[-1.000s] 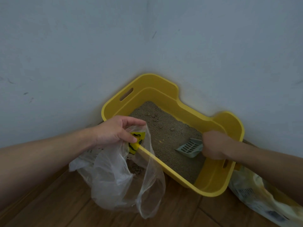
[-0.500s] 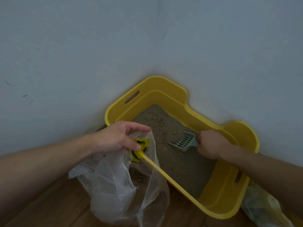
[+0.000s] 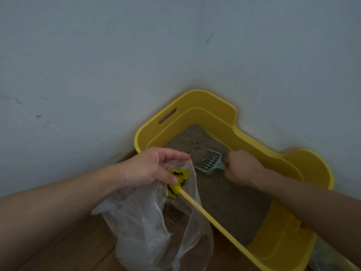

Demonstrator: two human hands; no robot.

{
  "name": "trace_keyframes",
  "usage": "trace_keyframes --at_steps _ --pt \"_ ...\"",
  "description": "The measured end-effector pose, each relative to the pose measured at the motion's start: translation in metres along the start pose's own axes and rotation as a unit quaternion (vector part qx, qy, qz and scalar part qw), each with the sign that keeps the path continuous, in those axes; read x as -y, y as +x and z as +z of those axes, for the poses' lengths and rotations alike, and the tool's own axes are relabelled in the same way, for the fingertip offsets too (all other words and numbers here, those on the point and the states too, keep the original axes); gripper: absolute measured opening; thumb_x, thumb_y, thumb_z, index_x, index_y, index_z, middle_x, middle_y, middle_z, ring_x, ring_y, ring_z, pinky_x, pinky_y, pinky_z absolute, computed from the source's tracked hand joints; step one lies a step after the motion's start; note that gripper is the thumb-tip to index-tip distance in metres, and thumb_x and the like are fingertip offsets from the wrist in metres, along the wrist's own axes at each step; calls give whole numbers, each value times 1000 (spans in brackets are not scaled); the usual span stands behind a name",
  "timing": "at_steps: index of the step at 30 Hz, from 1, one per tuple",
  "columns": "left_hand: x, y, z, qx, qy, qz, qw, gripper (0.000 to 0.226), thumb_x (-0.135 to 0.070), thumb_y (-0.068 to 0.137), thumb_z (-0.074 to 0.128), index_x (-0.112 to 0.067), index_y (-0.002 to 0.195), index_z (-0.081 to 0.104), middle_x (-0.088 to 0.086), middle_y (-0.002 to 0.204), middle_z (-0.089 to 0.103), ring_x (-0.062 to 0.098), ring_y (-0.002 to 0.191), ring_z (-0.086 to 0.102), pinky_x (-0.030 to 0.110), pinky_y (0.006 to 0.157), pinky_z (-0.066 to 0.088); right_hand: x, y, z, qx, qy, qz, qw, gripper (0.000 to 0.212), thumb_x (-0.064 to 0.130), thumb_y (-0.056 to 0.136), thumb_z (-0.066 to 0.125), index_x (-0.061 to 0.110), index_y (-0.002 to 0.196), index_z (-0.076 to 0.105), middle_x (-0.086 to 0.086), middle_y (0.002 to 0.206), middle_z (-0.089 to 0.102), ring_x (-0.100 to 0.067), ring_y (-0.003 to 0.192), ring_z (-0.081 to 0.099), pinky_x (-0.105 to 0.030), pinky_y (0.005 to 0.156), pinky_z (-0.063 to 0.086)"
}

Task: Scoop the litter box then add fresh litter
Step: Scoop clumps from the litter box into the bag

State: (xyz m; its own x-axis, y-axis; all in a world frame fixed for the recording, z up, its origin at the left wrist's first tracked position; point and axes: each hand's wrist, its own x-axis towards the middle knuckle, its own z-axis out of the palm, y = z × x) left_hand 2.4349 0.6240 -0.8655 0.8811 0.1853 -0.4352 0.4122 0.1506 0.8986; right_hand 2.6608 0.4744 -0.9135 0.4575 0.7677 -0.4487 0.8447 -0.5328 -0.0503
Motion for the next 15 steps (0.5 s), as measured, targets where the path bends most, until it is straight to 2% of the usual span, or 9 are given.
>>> trace_keyframes --at_steps 4,8,10,12,15 --pt "-3 -1 1 6 0 -5 1000 61 24 80 60 -15 128 56 -1 119 66 -3 69 68 11 54 50 8 7 0 -2 4 -12 1000 25 16 84 56 16 61 47 -2 62 48 -12 54 47 -25 45 33" --pt "-5 -1 0 13 6 -7 1000 61 21 80 63 -18 127 58 -1 125 64 -1 68 69 12 53 50 14 15 2 -7 15 -14 1000 15 17 84 56 14 69 55 -2 64 51 -15 56 50 -26 47 37" --pt "-4 -1 -1 20 6 -7 1000 61 19 80 65 -21 125 60 -7 130 63 2 81 71 13 56 51 17 19 1 -13 24 -16 1000 12 16 84 56 14 73 56 -2 66 52 -15 58 51 -27 48 39" --pt "-3 -1 -2 28 3 -6 1000 61 19 79 67 -24 122 62 -11 129 64 9 103 70 15 60 53 21 22 1 -22 25 -20 999 10 16 84 57 15 74 56 -2 67 52 -15 59 51 -27 48 37" --pt "1 1 -4 34 5 -5 999 61 12 75 73 -27 121 63 -9 131 64 16 111 67 16 61 53 29 29 3 -25 22 -23 999 13 14 85 56 16 73 51 -3 68 50 -15 59 49 -27 46 34"
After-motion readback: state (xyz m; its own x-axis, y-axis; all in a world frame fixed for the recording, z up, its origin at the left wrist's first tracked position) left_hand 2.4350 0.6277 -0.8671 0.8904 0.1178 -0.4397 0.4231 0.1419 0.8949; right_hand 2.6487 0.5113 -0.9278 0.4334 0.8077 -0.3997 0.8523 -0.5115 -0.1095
